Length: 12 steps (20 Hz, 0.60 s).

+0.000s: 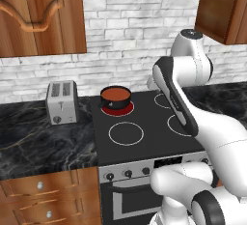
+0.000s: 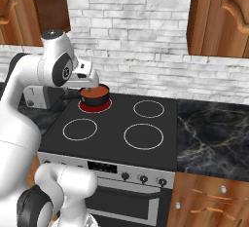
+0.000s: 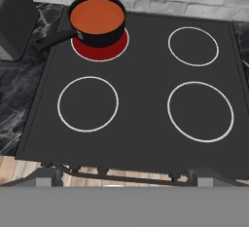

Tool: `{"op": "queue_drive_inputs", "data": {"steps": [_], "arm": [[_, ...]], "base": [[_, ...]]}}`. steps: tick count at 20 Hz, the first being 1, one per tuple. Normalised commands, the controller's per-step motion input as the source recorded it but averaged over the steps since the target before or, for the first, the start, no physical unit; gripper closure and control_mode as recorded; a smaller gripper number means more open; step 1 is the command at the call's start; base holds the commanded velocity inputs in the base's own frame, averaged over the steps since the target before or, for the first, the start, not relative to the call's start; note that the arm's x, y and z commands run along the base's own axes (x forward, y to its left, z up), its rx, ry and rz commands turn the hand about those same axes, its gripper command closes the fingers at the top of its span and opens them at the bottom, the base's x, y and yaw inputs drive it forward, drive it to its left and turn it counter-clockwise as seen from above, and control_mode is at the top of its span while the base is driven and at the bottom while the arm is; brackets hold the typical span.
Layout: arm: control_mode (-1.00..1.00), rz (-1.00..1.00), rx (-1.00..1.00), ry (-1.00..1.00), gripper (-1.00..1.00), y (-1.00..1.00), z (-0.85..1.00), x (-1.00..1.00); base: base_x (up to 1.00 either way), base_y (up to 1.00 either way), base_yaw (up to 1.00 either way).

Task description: Wait until the marinara sauce is simmered to a deep red color and then turn off the stove.

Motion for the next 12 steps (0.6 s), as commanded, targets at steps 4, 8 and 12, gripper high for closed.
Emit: {"op": "queue_drive_inputs", "data": {"steps": [4,8,12], "arm": [[-1.00,0.00,0.00,0.00,-1.00,0.00,0.00,0.00],[-1.00,0.00,-0.05,0.01,-1.00,0.00,-0.12,-0.04],[-1.00,0.04,-0.24,0.08,-1.00,0.26,-0.39,-0.04]], "base": [[0.00,0.00,0.00],[0.00,0.00,0.00],[0.00,0.00,0.00]]}}
